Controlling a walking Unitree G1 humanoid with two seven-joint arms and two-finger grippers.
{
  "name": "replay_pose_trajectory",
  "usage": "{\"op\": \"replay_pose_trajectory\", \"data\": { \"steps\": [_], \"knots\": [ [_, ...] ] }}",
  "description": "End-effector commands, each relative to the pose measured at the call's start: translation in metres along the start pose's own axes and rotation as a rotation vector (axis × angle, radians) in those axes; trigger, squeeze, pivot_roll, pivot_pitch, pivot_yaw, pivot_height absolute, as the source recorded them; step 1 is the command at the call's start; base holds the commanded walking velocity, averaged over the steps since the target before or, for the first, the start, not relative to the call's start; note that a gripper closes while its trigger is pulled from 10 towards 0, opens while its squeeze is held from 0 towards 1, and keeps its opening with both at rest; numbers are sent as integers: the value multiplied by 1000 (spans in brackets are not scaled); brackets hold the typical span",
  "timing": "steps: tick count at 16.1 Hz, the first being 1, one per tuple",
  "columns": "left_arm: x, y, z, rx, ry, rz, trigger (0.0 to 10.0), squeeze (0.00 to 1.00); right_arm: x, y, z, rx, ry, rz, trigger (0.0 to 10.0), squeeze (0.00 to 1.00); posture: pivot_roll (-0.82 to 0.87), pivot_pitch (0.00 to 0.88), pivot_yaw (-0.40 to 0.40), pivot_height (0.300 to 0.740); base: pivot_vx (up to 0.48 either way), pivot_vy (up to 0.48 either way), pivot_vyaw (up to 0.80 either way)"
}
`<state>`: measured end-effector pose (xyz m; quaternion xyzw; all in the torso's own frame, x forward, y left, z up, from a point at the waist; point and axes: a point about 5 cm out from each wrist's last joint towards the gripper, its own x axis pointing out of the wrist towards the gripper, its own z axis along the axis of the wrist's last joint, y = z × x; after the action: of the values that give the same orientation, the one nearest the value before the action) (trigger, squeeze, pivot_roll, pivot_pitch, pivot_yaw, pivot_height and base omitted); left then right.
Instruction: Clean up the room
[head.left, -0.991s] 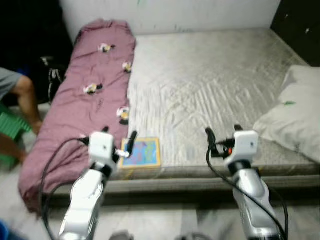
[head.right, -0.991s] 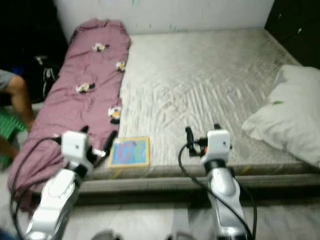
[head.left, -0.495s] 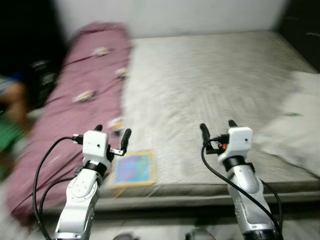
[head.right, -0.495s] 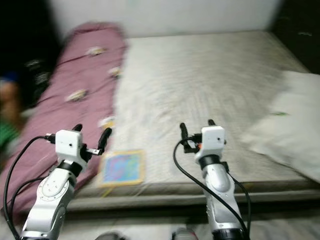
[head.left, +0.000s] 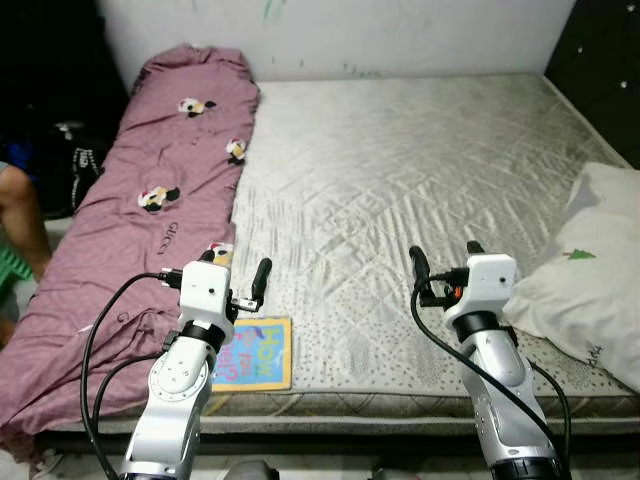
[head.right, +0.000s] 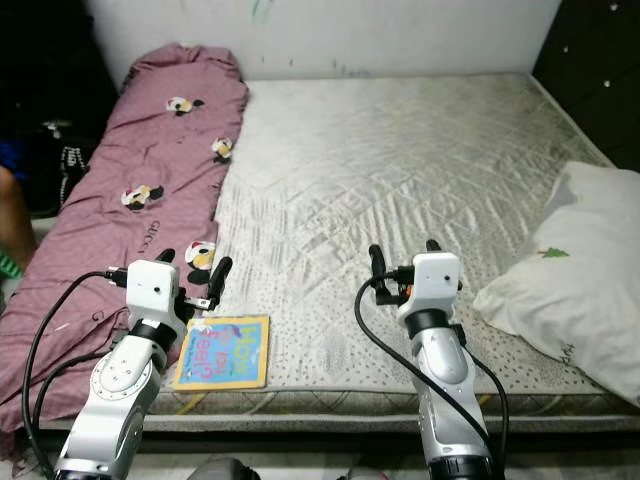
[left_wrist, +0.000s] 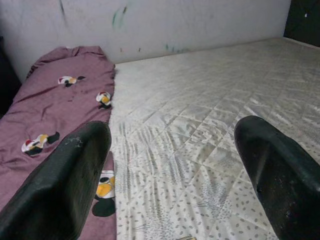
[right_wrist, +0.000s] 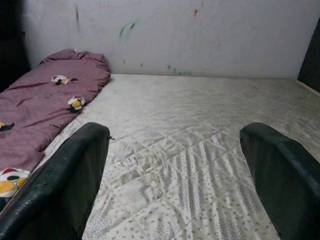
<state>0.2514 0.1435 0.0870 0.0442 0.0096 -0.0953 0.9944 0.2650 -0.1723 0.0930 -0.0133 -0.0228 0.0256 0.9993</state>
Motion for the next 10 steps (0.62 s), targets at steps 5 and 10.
{"op": "replay_pose_trajectory", "data": {
  "steps": [5, 10],
  "knots": [
    [0, 0, -1, 15, 6, -7, 10000, 0, -1, 2, -3, 16, 14, -14, 10000, 0, -44, 23, 53, 740, 0, -241, 0],
    [0, -2, 0, 9, 3, -14, 10000, 0, 1, 2, -3, 16, 13, -10, 10000, 0, -43, 24, 52, 740, 0, -386, 0]
  ]
}}
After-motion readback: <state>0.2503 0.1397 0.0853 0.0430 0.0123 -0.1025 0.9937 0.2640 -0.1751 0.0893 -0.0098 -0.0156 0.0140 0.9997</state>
